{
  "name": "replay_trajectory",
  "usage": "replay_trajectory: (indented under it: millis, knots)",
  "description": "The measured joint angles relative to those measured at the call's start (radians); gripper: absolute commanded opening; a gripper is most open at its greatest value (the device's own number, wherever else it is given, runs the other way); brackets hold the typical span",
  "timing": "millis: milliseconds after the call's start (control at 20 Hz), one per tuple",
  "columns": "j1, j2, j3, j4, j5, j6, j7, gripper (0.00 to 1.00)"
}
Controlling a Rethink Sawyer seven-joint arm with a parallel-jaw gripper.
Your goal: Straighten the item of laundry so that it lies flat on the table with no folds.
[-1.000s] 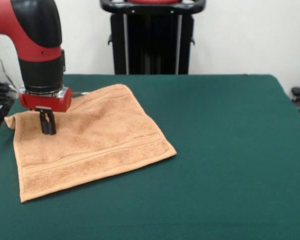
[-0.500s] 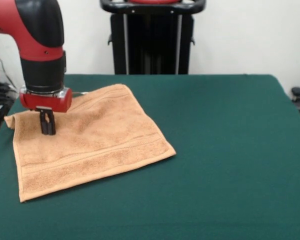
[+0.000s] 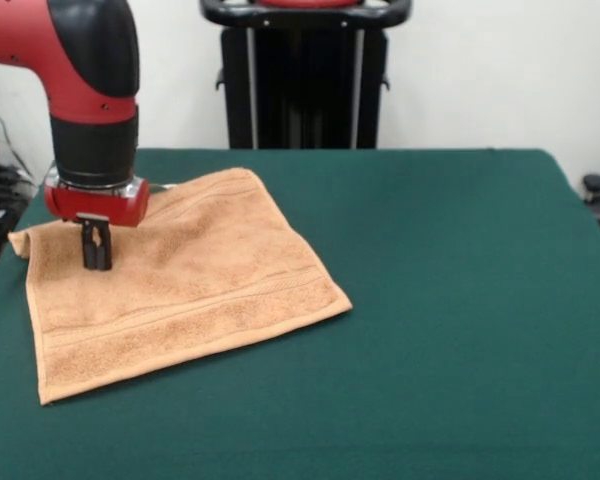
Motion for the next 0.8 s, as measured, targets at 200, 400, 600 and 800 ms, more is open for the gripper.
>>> replay_trajectory:
  millis: [200, 400, 600, 800]
  knots:
    - [0.032, 0.005, -0.035, -0.005, 0.021, -0.017, 0.0, 0.0]
    - [0.065, 0.01, -0.075, -0.008, 0.058, -0.035, 0.0, 0.0]
    - [0.088, 0.015, -0.101, -0.008, 0.087, -0.049, 0.0, 0.0]
    - [0.112, 0.022, -0.13, -0.008, 0.122, -0.067, 0.0, 0.0]
